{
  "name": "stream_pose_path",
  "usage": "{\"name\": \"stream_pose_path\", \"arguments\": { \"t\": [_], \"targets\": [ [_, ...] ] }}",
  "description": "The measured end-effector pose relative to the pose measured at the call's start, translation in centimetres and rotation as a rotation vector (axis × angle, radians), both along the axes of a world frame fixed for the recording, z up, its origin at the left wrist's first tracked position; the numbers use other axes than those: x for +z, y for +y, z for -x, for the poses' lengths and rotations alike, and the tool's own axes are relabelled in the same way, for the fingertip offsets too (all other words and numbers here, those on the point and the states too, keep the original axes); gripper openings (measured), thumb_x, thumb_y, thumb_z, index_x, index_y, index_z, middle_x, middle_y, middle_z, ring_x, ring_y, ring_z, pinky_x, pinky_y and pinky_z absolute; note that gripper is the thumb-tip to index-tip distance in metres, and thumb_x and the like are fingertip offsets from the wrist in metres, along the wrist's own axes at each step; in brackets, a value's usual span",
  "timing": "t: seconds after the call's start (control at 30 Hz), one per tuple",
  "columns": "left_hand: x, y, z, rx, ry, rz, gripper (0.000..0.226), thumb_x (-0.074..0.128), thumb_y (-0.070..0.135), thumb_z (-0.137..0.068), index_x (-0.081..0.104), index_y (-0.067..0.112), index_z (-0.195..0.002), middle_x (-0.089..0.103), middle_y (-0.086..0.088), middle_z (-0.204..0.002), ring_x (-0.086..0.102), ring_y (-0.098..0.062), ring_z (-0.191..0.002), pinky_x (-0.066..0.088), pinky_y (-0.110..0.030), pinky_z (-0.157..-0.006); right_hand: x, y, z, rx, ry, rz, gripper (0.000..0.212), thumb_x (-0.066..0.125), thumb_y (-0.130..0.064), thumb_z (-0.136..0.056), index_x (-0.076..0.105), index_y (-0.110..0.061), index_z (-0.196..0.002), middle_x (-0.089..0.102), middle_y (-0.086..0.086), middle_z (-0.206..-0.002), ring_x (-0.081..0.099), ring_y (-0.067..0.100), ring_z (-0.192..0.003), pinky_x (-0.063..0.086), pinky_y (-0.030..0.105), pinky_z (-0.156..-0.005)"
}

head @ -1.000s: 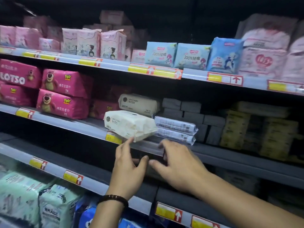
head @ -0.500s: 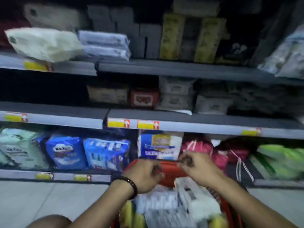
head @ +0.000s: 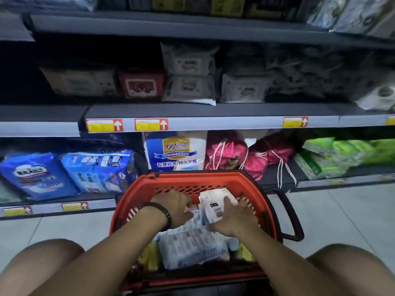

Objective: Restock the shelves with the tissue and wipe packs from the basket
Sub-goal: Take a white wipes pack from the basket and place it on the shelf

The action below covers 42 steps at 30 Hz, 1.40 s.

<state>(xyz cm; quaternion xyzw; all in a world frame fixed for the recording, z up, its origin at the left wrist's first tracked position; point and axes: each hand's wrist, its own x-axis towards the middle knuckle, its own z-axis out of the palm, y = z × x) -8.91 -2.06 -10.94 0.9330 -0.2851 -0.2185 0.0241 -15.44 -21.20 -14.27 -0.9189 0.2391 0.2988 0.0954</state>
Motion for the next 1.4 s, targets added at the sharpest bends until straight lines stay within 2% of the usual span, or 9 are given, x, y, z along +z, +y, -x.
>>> {"name": "stream_pose_path", "arguments": {
  "t": [0.07, 0.27, 0.4, 0.53, 0.73, 0.9, 1.03, 1.27, 1.4],
  "targets": [
    [-0.1, -0.5, 0.0, -0.011, 0.015, 0.013, 0.042, 0.058, 0.053, -0.097, 0.064, 0.030, -0.132, 0.068, -0.004, -0.133, 0.062, -0.027, -0.124, 0.052, -0.036, -0.100, -0.3, 0.0, -0.5, -0.036, 0.021, -0.006, 0.134, 0.076, -0.081, -0.064, 0.002, -0.035, -0.166, 0.017, 0.028, -0.167, 0.029, 0.048, -0.151, 0.043, 0.053, -0.114],
    [-0.4, 0.0, -0.8, 0.053, 0.056, 0.016, 0.039, 0.058, 0.053, -0.098, 0.065, 0.031, -0.129, 0.067, -0.002, -0.132, 0.063, -0.023, -0.121, 0.052, -0.035, -0.099, 1.5, -0.5, -1.1, -0.099, -0.043, -0.116, 0.105, 0.083, -0.053, -0.065, 0.038, -0.029, -0.157, 0.045, 0.020, -0.154, 0.048, 0.039, -0.141, 0.051, 0.045, -0.106],
    [-0.5, 0.7, -1.6, 0.109, 0.113, 0.052, 0.043, 0.059, 0.053, -0.097, 0.062, 0.028, -0.131, 0.065, -0.001, -0.135, 0.062, -0.021, -0.120, 0.050, -0.033, -0.099, 4.8, -3.8, -2.6, -0.281, -0.226, -0.482, 0.061, 0.083, -0.053, -0.048, 0.081, -0.024, -0.101, 0.075, 0.000, -0.115, 0.069, 0.021, -0.101, 0.058, 0.036, -0.091],
    [0.0, 1.0, -2.4, 0.304, 0.288, 0.428, 0.077, 0.077, 0.053, -0.086, 0.044, 0.025, -0.149, 0.057, 0.005, -0.146, 0.055, -0.017, -0.135, 0.045, -0.033, -0.111, 6.9, -5.5, -2.8, -0.484, -0.336, -0.952, 0.077, 0.078, -0.049, -0.045, 0.080, -0.014, -0.114, 0.075, 0.012, -0.125, 0.067, 0.034, -0.113, 0.049, 0.040, -0.096],
    [2.2, 2.6, -2.8, 0.455, 0.495, 0.918, 0.119, 0.087, 0.068, -0.061, 0.026, 0.032, -0.157, 0.055, 0.009, -0.148, 0.058, -0.015, -0.129, 0.046, -0.035, -0.109, 10.0, -5.5, -2.6, -0.678, -0.208, -1.544, 0.059, 0.065, -0.050, -0.070, 0.079, -0.019, -0.118, 0.075, 0.017, -0.117, 0.069, 0.038, -0.100, 0.053, 0.044, -0.086],
    [3.0, 2.7, -1.9, 0.591, 0.702, 1.471, 0.073, 0.086, 0.033, -0.077, 0.054, 0.015, -0.140, 0.071, -0.014, -0.131, 0.071, -0.034, -0.116, 0.058, -0.053, -0.097, 11.7, -3.6, -2.6, -0.563, -0.044, -1.591, 0.098, 0.045, -0.089, -0.076, 0.068, -0.018, -0.140, 0.064, 0.028, -0.133, 0.073, 0.036, -0.081, 0.050, 0.030, -0.053],
    [3.8, 2.5, -1.6, 0.779, 0.685, 1.658, 0.071, 0.086, 0.019, -0.073, 0.053, 0.008, -0.135, 0.076, -0.017, -0.118, 0.076, -0.032, -0.096, 0.064, -0.052, -0.077, 10.8, -2.8, -3.1, -0.651, -0.118, -1.663, 0.114, 0.029, -0.101, -0.074, 0.075, -0.013, -0.128, 0.070, 0.030, -0.118, 0.064, 0.033, -0.067, 0.045, 0.030, -0.055],
    [6.2, 3.4, -2.0, 0.922, 0.592, 1.692, 0.061, 0.078, 0.032, -0.077, 0.058, 0.014, -0.132, 0.076, -0.018, -0.120, 0.078, -0.031, -0.093, 0.058, -0.065, -0.088, 11.4, 0.2, -3.3, -0.519, -0.546, -1.577, 0.058, 0.085, -0.032, -0.076, 0.068, -0.002, -0.123, 0.074, 0.014, -0.087, 0.061, 0.024, -0.061, 0.047, 0.031, -0.052],
    [8.3, 6.5, -3.0, 0.767, 0.853, 1.642, 0.064, 0.055, 0.061, -0.092, 0.065, 0.019, -0.139, 0.068, -0.016, -0.136, 0.065, -0.040, -0.123, 0.042, -0.063, -0.109, 11.4, 0.5, -3.8, -0.504, -0.689, -1.564, 0.062, 0.085, -0.034, -0.050, 0.063, -0.005, -0.100, 0.063, 0.009, -0.071, 0.042, 0.018, -0.043, 0.029, 0.028, -0.048]
  ]
}}
